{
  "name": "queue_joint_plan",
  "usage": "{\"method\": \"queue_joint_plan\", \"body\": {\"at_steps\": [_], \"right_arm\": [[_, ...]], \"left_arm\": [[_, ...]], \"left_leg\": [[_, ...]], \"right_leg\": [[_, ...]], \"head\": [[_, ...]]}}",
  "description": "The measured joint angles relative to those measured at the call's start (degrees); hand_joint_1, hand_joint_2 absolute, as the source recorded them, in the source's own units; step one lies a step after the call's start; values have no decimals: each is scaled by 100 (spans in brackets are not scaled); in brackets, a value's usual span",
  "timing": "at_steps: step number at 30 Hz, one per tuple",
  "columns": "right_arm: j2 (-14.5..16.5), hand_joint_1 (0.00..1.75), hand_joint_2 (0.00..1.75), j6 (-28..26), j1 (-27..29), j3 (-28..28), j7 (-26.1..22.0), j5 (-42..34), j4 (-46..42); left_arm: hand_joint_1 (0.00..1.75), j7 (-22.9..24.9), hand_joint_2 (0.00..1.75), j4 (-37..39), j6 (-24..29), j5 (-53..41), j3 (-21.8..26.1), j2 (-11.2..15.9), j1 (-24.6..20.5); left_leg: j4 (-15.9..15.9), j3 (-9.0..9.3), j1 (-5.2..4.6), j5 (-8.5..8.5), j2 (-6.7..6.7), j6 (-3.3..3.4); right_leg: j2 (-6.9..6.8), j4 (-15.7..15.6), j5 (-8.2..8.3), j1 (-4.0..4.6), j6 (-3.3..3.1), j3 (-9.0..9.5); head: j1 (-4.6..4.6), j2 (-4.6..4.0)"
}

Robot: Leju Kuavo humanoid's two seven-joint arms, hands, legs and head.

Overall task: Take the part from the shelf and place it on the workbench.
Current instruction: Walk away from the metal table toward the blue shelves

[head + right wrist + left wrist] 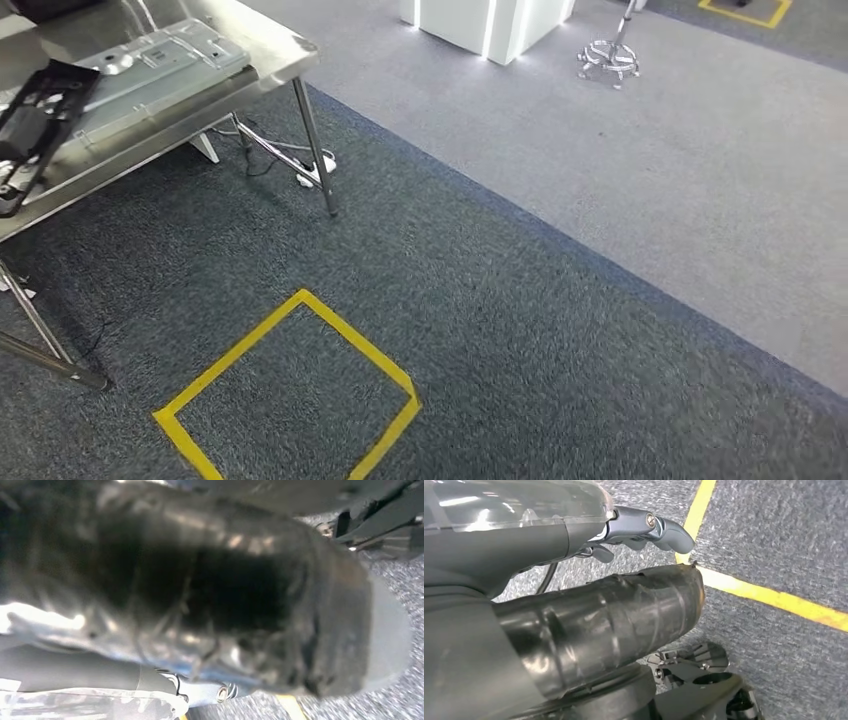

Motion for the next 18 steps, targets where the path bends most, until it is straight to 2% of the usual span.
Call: {"method": "queue_joint_plan", "body": {"at_steps": [1,2,3,4,5,6,8,9,11,12,13,15,16,17,18], "right_arm": [[7,0,0,0,-3,7,1,15,0],[9,0,0,0,-3,16,1,32,0],[11,0,0,0,0,27,1,48,0],[12,0,0,1,5,36,1,63,0],[12,0,0,2,10,42,1,75,0],[14,0,0,5,9,48,1,84,0],[21,0,0,11,-2,67,1,101,0],[26,0,0,13,-5,79,1,109,0],[32,0,0,13,3,95,1,120,0],[31,0,0,13,6,97,1,121,0],[31,0,0,13,4,99,1,124,0],[30,0,0,13,-12,104,0,127,0],[30,0,0,13,-19,106,0,129,0],[30,0,0,13,-23,108,0,129,0],[30,0,0,13,-20,109,0,129,0]], "left_arm": [[0,3,0,0,0,1,1,1,13],[0,7,0,0,0,1,3,2,23],[0,9,0,0,0,2,4,3,27],[0,10,0,0,-1,2,5,3,27],[0,10,0,0,-1,2,6,3,26],[0,10,0,0,-2,2,7,5,25],[0,10,0,0,-2,2,11,10,24],[0,10,0,0,-2,2,15,13,17],[0,9,0,0,-3,2,21,15,-8],[0,7,0,0,-4,2,21,15,-18],[0,3,0,0,-5,2,22,14,-22],[0,-4,0,0,-7,4,25,14,-12],[0,-5,0,0,-7,6,28,14,-2],[0,-5,0,0,-7,8,31,14,9],[0,-6,0,0,-7,9,33,14,20]], "left_leg": [[3,-8,-7,-1,84,5],[8,-13,-11,-8,170,3],[15,-16,-11,-17,250,-4],[24,-13,-7,-31,322,-18],[39,-4,-2,-50,387,-38],[59,2,-6,-77,446,-70],[103,15,-26,-140,547,-147],[114,27,-36,-159,591,-184],[119,59,-21,-181,652,-249],[160,59,-5,-227,577,-283],[290,14,11,-334,442,-310],[897,-250,28,-698,125,-334],[1303,-442,29,-878,53,-329],[1636,-610,27,-976,29,-319],[1791,-703,22,-954,18,-298]], "right_leg": [[-57,374,-174,-16,20,-179],[-82,647,-262,-35,41,-305],[-100,725,-238,-54,60,-333],[-129,583,-115,-74,77,-248],[-198,236,75,-90,91,-51],[-334,-173,226,-90,93,169],[-507,-726,390,-71,42,459],[-525,-798,383,-50,1,484],[-406,-802,399,-33,-86,471],[-353,-814,411,-34,-125,469],[-299,-828,425,-40,-164,470],[-178,-841,445,-39,-215,464],[-108,-840,449,-26,-231,458],[-29,-839,452,-9,-239,456],[55,-838,454,8,-244,460]], "head": [[2,0],[2,0],[2,0],[2,0],[3,0],[4,0],[-6,0],[-13,0],[-23,0],[-22,0],[-23,0],[-24,0],[-24,0],[-24,0],[-24,0]]}}
